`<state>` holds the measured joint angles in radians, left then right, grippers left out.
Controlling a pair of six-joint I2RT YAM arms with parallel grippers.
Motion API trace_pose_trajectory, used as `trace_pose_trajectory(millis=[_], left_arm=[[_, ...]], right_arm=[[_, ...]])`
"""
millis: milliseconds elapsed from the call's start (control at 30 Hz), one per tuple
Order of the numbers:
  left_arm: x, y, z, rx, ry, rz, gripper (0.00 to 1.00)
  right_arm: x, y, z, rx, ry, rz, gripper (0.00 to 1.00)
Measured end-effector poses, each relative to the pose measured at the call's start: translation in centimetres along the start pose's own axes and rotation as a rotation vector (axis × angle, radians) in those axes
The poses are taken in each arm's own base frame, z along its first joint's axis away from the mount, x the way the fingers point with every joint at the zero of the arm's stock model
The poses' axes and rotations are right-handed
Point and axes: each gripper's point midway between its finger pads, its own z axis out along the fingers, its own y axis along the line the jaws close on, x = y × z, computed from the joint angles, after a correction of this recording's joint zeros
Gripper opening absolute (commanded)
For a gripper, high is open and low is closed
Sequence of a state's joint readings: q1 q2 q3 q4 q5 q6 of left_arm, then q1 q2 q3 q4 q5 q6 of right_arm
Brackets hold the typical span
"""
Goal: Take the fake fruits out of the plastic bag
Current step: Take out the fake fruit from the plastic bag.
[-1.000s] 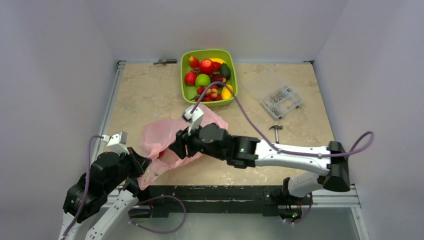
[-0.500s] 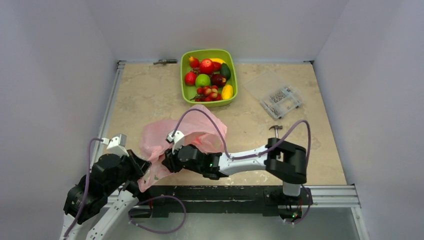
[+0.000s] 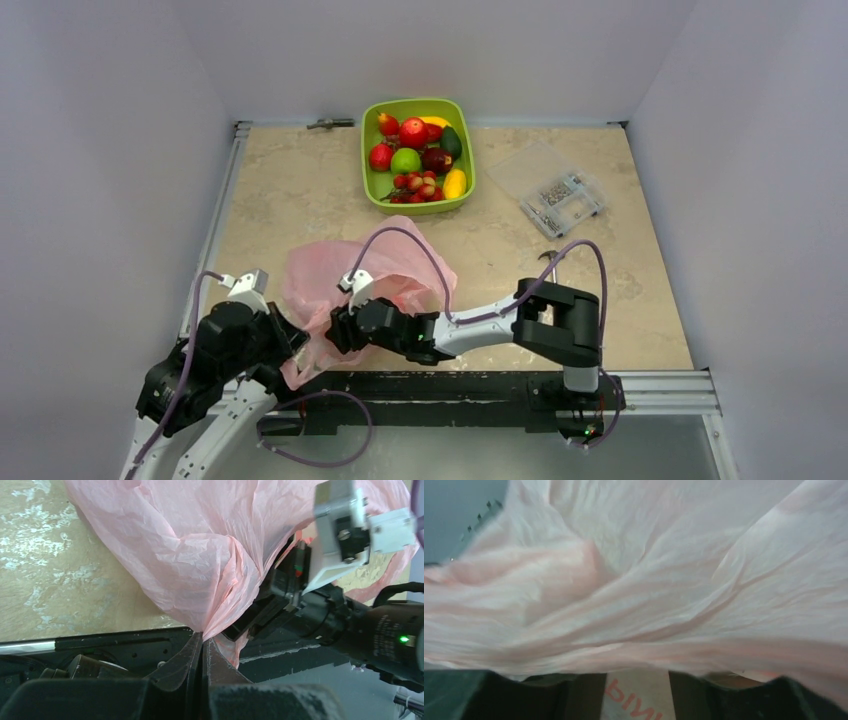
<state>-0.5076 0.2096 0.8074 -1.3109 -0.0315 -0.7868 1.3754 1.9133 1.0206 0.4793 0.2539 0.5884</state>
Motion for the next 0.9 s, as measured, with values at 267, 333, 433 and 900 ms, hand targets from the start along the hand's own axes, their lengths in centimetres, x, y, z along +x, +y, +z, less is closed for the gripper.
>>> trace_pose_trajectory(millis=[267,333,433,900], left_arm=[[0.3,-0.5,0.1,0.027,0.023,0.021,0.00],[0.3,-0.5,0.0,0.034,0.014,0.020,0.00],[0.2,-0.5,-0.3,0.054,-0.013,0.019,0.00],[0.2,-0.4,-0.5,0.067,-0.032,0.019,0.00]], right_arm=[[-4.9,-0.8,0.6,0.076,-0.128,0.027,0.69],[-5.5,-1.1,1.2,0.088,-0.148,0.027,0.74],[-5.7,-1.4,2.5,0.101,-0.156,0.017,0.82],[-5.0,-0.6,6.4,0.008,-0.239,-0.117,0.99]])
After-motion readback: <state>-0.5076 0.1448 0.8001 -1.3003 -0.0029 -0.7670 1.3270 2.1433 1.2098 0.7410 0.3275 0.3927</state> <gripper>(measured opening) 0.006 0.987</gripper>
